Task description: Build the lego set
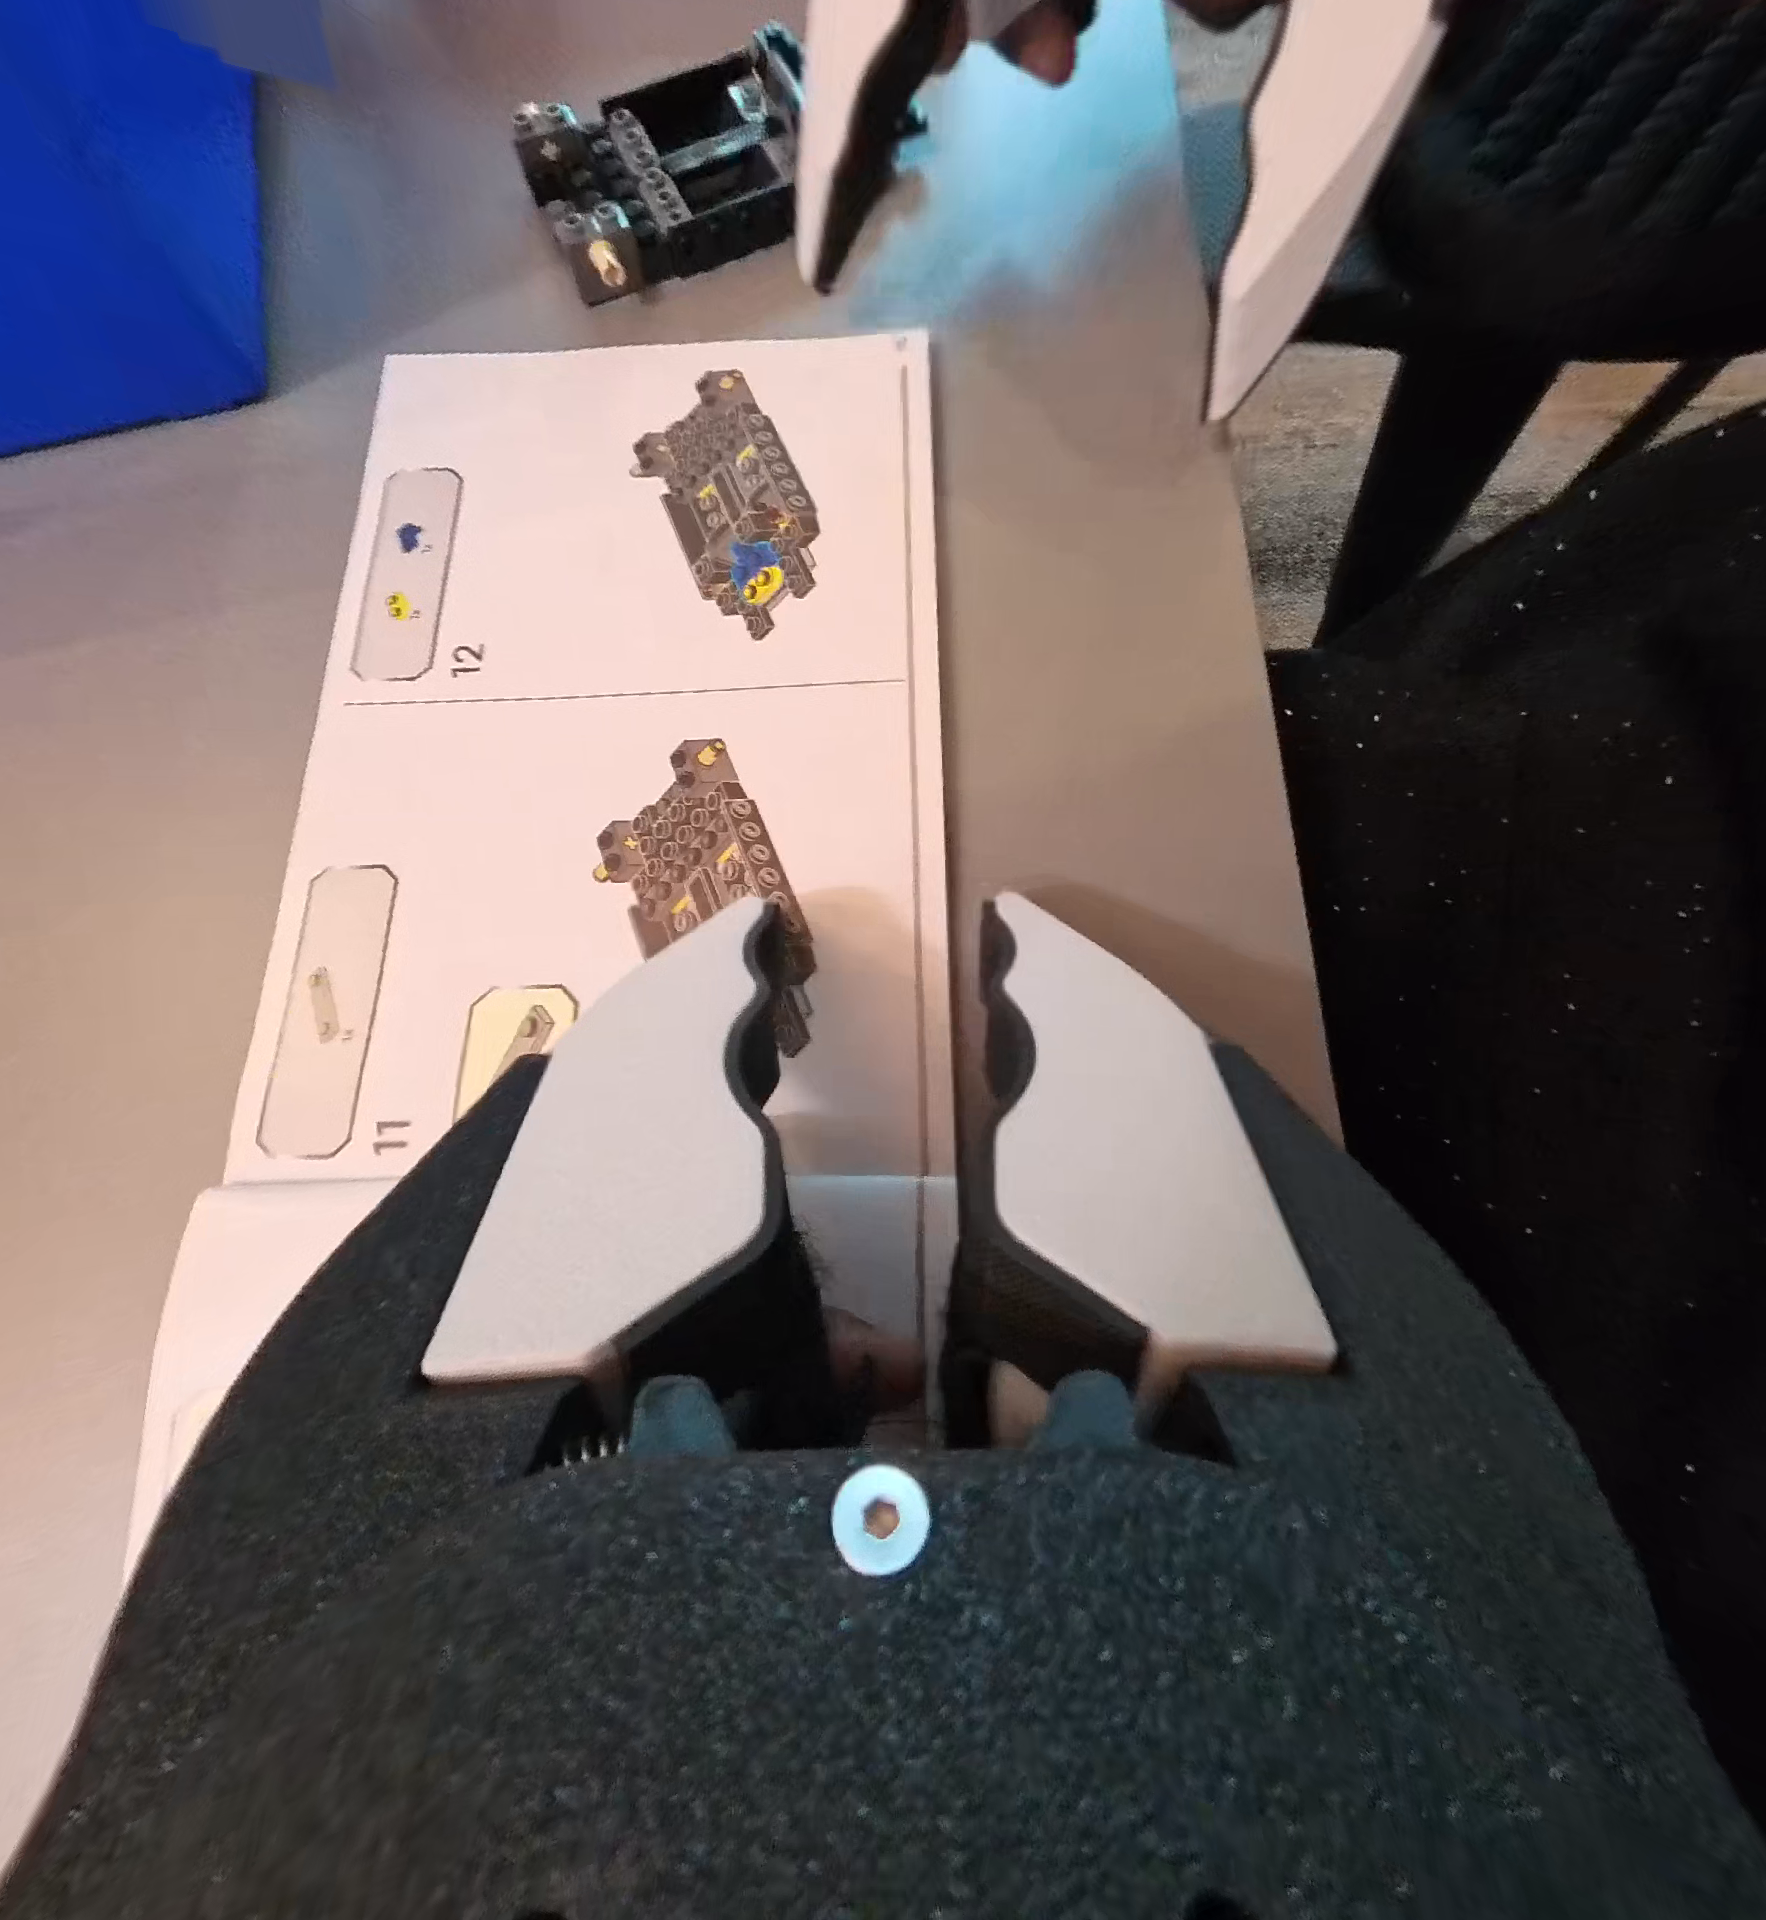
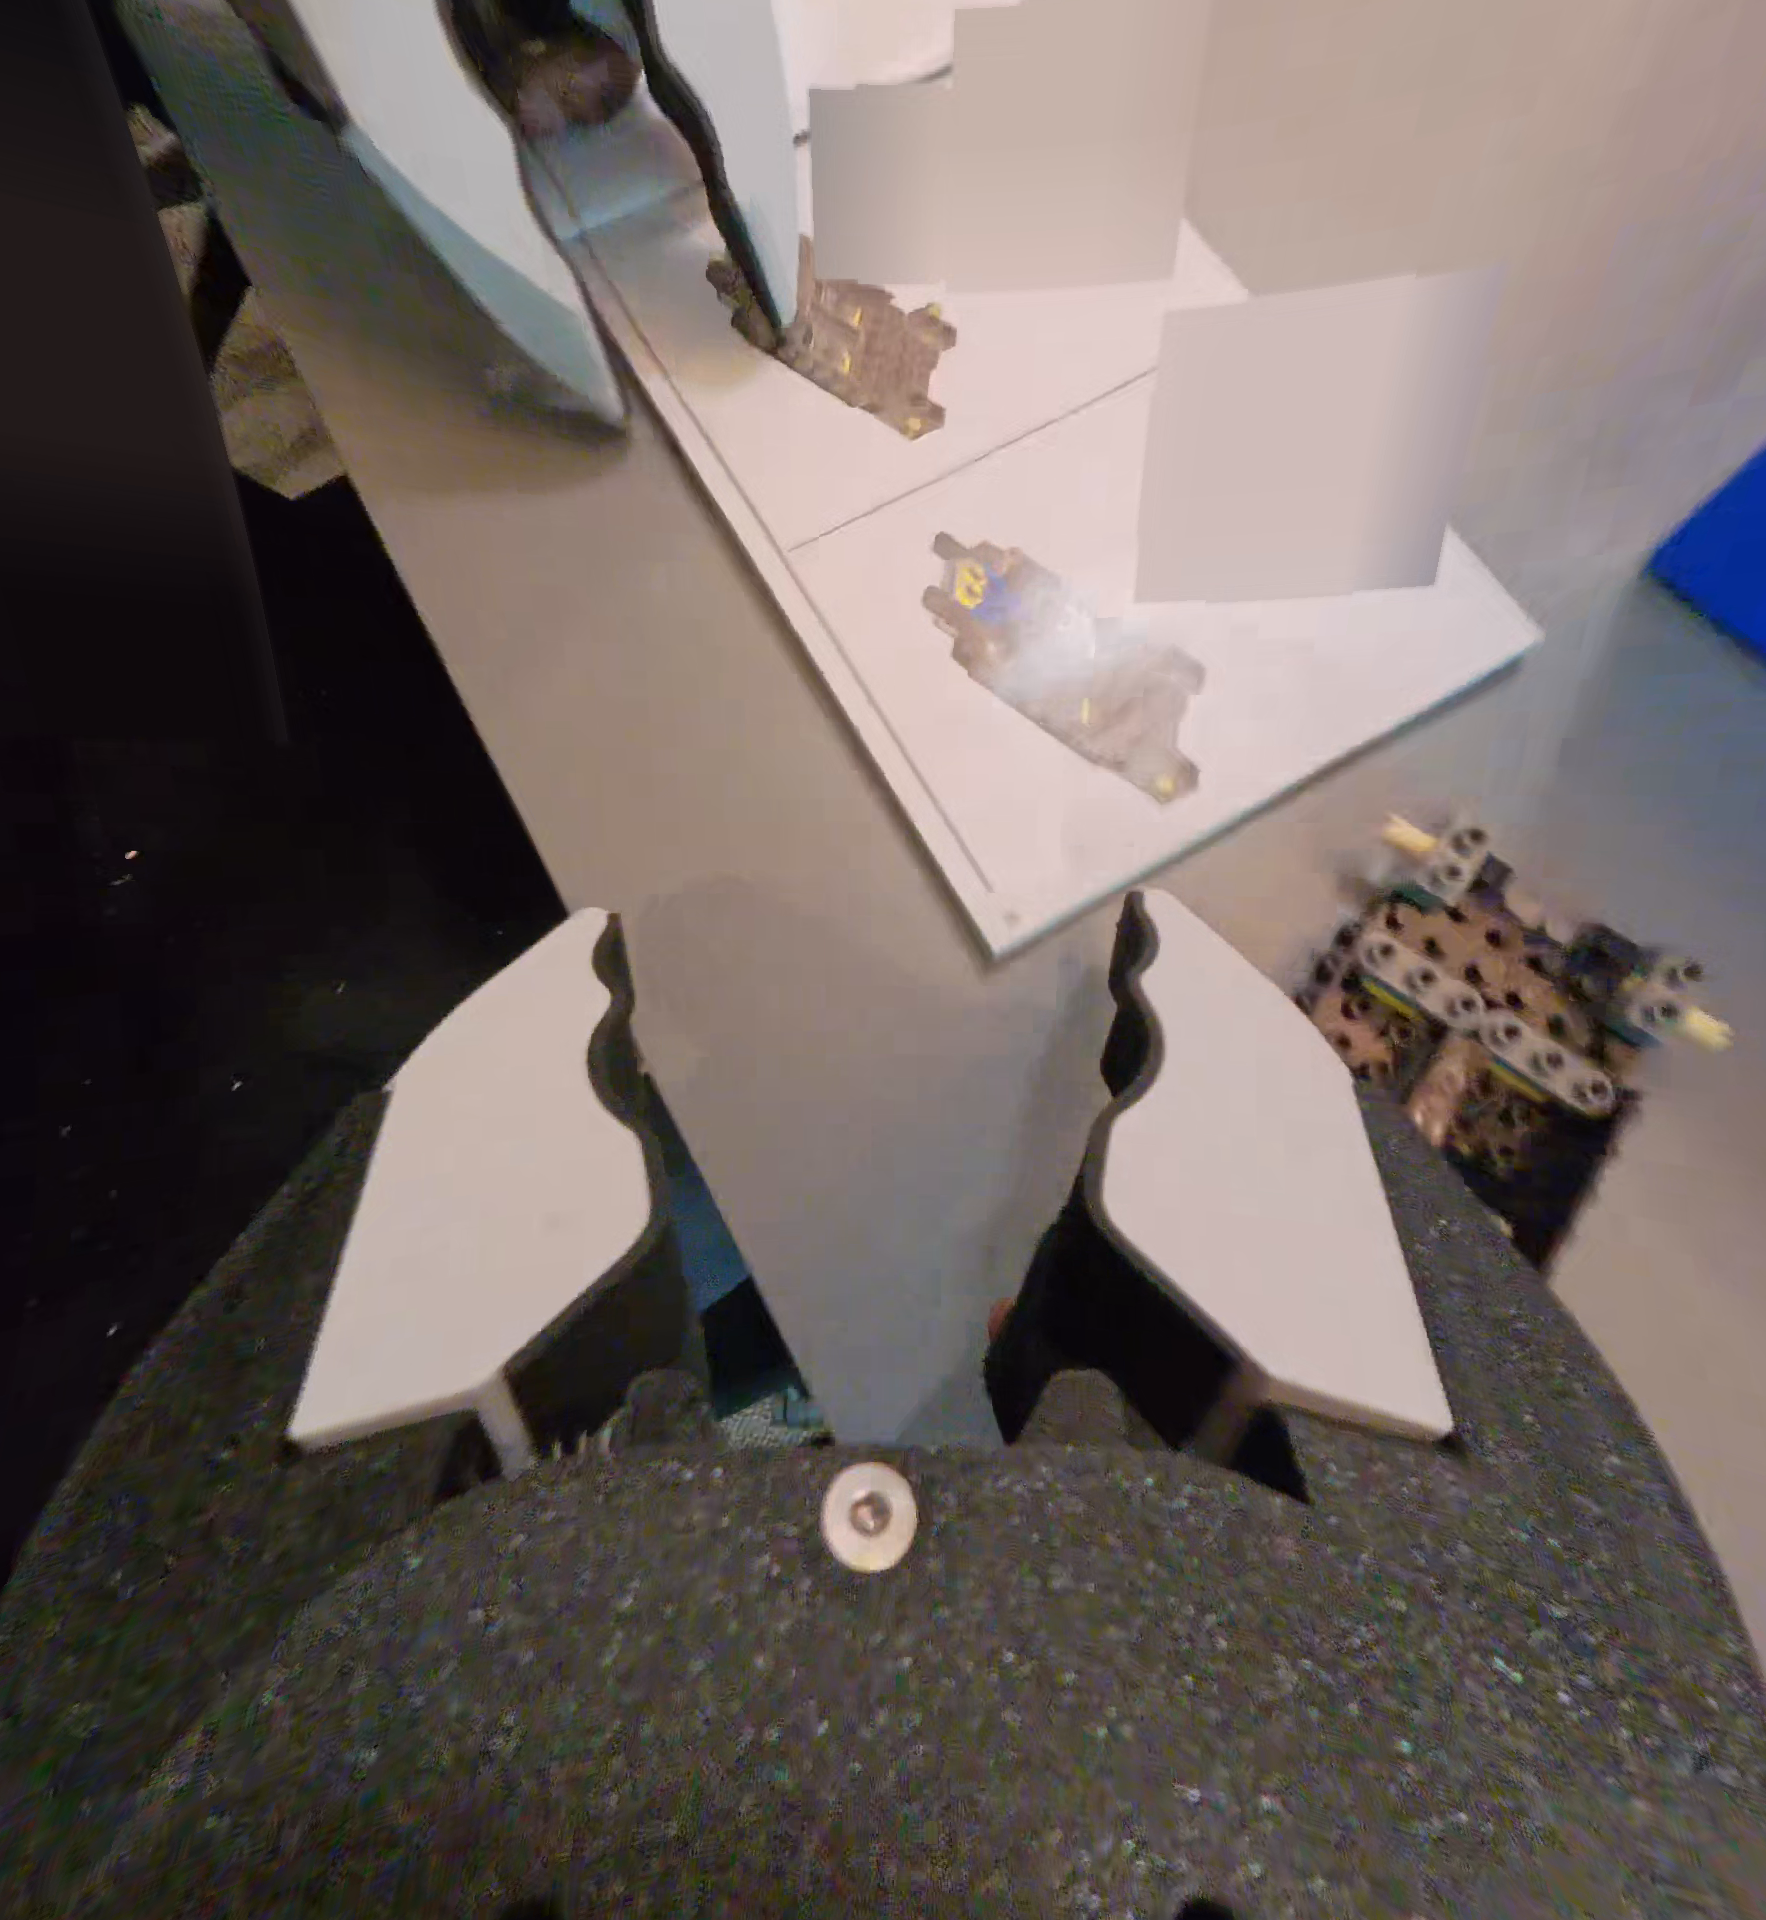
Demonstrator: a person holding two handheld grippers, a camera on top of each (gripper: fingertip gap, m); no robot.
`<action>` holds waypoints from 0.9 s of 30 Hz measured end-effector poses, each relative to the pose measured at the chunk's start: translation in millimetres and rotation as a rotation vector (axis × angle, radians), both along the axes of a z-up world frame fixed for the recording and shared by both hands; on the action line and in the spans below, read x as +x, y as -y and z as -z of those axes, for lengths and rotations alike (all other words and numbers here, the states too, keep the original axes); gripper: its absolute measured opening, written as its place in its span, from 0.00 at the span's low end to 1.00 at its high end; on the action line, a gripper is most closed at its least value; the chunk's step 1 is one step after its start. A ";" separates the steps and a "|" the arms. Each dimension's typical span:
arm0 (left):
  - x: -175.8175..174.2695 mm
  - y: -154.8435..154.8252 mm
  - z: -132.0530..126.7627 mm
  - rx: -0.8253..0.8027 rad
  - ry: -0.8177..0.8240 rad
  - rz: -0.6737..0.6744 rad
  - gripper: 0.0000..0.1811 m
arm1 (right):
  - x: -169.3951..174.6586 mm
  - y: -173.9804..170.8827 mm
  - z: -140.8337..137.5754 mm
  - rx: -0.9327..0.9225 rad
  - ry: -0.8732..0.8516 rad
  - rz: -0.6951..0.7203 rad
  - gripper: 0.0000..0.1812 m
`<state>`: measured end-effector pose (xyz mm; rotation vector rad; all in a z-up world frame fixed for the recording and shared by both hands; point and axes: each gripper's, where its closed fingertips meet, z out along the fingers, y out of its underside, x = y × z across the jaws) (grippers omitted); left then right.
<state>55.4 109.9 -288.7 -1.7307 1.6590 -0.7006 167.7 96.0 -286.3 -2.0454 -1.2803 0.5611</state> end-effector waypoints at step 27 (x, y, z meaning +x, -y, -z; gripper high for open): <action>2.5 -21.3 -30.6 0.129 0.204 -0.097 0.33 | -72.8 -20.4 3.9 -0.004 -0.082 -0.030 0.48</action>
